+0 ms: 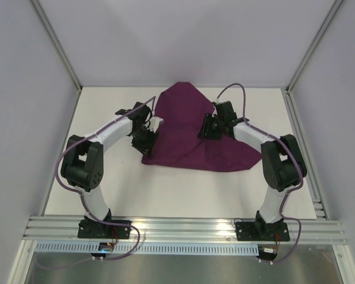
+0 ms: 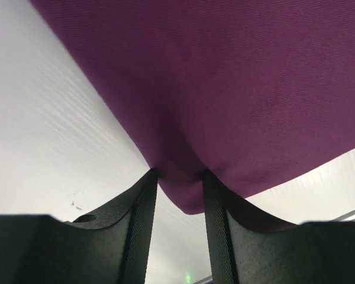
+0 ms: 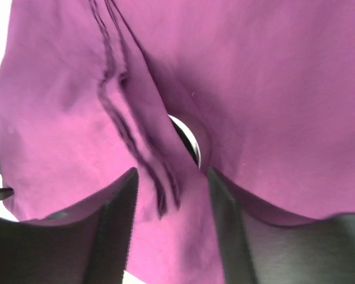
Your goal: Prepare the surgical pack
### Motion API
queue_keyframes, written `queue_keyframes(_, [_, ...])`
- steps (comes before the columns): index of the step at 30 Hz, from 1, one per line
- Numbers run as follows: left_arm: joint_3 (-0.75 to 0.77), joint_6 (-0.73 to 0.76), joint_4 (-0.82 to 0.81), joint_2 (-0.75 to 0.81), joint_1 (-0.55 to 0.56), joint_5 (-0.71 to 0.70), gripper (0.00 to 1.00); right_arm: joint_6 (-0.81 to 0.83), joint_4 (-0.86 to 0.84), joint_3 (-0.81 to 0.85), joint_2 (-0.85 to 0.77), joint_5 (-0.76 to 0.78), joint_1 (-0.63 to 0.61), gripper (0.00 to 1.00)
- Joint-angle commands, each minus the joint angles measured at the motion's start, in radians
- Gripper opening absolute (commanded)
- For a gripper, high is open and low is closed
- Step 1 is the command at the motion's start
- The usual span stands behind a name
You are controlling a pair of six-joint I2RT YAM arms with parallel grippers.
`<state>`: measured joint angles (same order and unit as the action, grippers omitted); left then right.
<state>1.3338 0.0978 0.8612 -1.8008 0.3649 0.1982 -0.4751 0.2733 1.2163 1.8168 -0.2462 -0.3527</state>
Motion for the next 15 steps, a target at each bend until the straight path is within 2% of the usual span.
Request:
queue_keyframes(1, [-0.014,0.037,-0.099,0.011,0.005,-0.046,0.44,-0.007,-0.008,0.035,0.033,-0.027,-0.020,0.41])
queue_keyframes(3, [-0.053,0.037,-0.117,-0.003,0.005,-0.037,0.42,-0.004,0.004,0.034,0.036,0.001,-0.020,0.25])
queue_keyframes(7, [-0.085,0.043,-0.102,-0.017,0.006,0.033,0.40,0.020,0.035,0.040,0.032,0.039,-0.020,0.08])
queue_keyframes(11, [-0.128,0.063,-0.079,0.014,0.011,0.124,0.40,0.041,0.052,0.061,0.015,0.062,-0.019,0.07])
queue_keyframes(15, [-0.166,0.085,-0.056,0.058,0.032,0.158,0.43,0.040,0.067,0.083,0.027,0.019,-0.019,0.07])
